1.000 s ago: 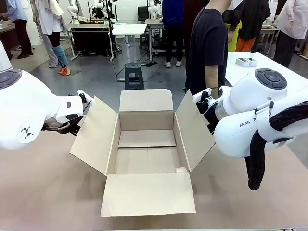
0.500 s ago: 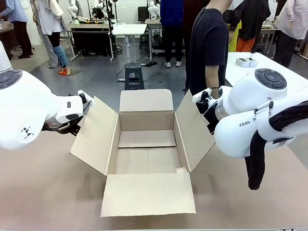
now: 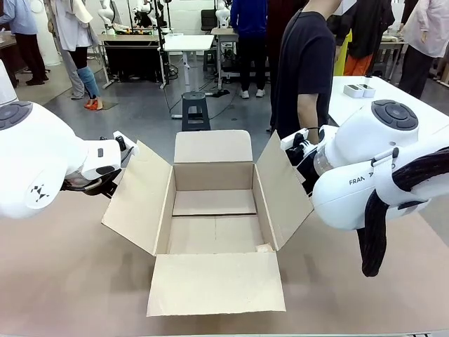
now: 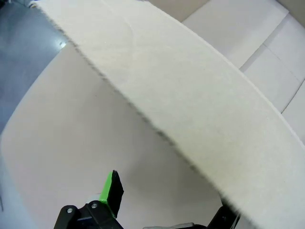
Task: Wrap the clocks to prevent damage.
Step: Open the side flaps of the Package Box.
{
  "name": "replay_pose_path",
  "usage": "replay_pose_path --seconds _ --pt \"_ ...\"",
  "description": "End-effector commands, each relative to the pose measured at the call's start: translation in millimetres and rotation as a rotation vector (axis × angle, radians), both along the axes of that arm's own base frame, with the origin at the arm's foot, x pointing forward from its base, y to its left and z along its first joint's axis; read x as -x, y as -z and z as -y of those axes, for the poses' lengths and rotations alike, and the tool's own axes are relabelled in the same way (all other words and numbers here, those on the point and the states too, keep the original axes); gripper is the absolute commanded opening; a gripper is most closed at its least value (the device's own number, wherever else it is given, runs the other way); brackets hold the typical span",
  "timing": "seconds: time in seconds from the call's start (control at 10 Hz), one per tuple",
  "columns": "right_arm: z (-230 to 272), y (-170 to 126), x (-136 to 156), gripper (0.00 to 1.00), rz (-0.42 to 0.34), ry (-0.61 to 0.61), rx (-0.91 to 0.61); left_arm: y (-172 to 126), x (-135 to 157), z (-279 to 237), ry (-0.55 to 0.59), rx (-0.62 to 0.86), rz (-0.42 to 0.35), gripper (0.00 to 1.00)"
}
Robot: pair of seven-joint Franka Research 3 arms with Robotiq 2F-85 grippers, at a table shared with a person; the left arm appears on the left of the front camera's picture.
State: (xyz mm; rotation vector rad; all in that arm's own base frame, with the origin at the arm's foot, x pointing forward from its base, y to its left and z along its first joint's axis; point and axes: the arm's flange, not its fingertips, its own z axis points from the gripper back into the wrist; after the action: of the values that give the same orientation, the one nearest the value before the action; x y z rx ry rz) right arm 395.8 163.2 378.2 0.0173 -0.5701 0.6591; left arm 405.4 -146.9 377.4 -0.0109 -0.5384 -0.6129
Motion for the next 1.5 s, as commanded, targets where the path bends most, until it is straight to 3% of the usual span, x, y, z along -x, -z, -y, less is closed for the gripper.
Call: replay_pose_path --seconds 0.0,0.3,0.5,0.7,0.8,1.2,1.3,1.4 --pt "22.9 -49.2 9.2 1.0 -0.012 0.019 0.059 -64.7 -1.6 -13.4 0.024 -0.11 -0.011 1.0" --pt "44.4 -152.9 49.8 1.0 0.005 0.117 0.187 -188.5 19.2 -19.7 0.091 -0.211 0.037 1.0" --pt "35.9 -222.8 94.3 1.0 0.08 0.141 0.215 -246.0 29.7 -15.1 0.103 -0.235 0.07 1.0" --pt "31.6 -250.9 121.1 1.0 0.114 0.179 0.255 -268.2 46.4 -10.3 0.077 -0.258 0.072 1.0" --pt "44.7 -236.8 106.9 1.0 0.095 0.126 0.204 -266.4 45.6 -17.4 0.092 -0.213 0.081 1.0" --pt "42.0 -245.4 116.2 1.0 0.089 0.132 0.206 -271.4 46.6 -15.1 0.094 -0.219 0.073 1.0" --pt "60.1 -252.3 105.2 1.0 0.087 -0.209 0.018 -269.9 22.4 -35.4 0.363 0.039 -0.109 1.0" --pt "81.5 -259.4 94.8 1.0 0.095 -0.408 -0.125 -271.1 5.0 -53.3 0.564 0.163 -0.154 1.0"
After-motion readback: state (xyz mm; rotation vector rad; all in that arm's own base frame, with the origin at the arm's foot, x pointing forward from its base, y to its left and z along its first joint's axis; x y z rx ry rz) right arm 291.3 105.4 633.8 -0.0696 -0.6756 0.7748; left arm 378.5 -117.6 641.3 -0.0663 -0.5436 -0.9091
